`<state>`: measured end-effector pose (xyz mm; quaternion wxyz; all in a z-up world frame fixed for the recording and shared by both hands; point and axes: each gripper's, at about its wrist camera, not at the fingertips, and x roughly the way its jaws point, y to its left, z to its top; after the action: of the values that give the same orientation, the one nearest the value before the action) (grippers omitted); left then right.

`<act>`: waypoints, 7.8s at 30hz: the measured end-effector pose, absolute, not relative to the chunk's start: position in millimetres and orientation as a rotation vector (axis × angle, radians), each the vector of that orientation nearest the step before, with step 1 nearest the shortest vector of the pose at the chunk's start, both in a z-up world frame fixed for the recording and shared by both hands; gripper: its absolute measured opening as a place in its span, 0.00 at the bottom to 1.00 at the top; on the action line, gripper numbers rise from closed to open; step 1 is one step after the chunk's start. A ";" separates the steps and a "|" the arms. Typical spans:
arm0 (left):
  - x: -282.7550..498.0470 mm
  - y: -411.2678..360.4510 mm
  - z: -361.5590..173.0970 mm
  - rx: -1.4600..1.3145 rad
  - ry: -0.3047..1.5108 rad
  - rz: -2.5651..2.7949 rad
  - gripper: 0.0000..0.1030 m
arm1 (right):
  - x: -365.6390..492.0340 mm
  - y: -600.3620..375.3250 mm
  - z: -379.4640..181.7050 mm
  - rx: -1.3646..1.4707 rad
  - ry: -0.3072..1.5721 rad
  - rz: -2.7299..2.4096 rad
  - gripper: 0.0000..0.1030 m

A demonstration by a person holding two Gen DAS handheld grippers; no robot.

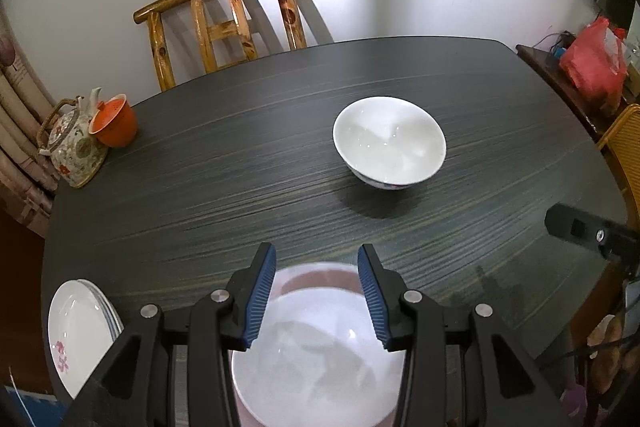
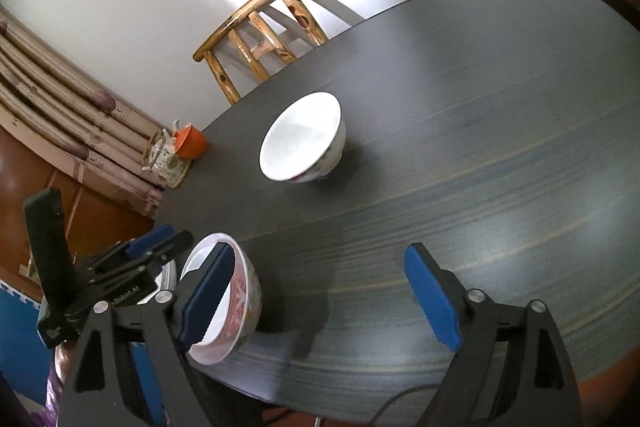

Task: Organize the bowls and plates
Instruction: 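Move both grippers to the small floral white bowl, then close both grippers on the small floral bowl rim, then lift the small floral bowl and lower it into the bowl stack, then open both grippers and release the small floral bowl, then move both open grippers to the rim of the nested bowl stack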

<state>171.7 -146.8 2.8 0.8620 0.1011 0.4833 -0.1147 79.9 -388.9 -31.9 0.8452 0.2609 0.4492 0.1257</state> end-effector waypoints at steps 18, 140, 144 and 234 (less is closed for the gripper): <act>248.1 -149.1 -21.1 0.041 1.161 -0.241 0.42 | 159.9 -396.6 -38.8 0.583 0.971 0.305 0.83; 122.3 -58.7 -35.5 -0.045 1.121 -0.207 0.06 | 112.2 -253.9 -61.5 0.523 1.239 0.513 0.19; 115.3 -65.9 -30.4 0.098 1.068 -0.129 0.27 | 112.1 -253.8 -62.0 0.523 1.240 0.513 0.19; 82.1 12.9 -56.3 -0.326 1.086 -0.381 0.39 | 54.2 -283.9 -66.8 0.472 1.030 0.378 0.50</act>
<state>82.1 12.9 -56.3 0.8263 -0.1536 0.5113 -0.1794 54.2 -283.9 -66.8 0.8269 0.2224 0.4847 0.1782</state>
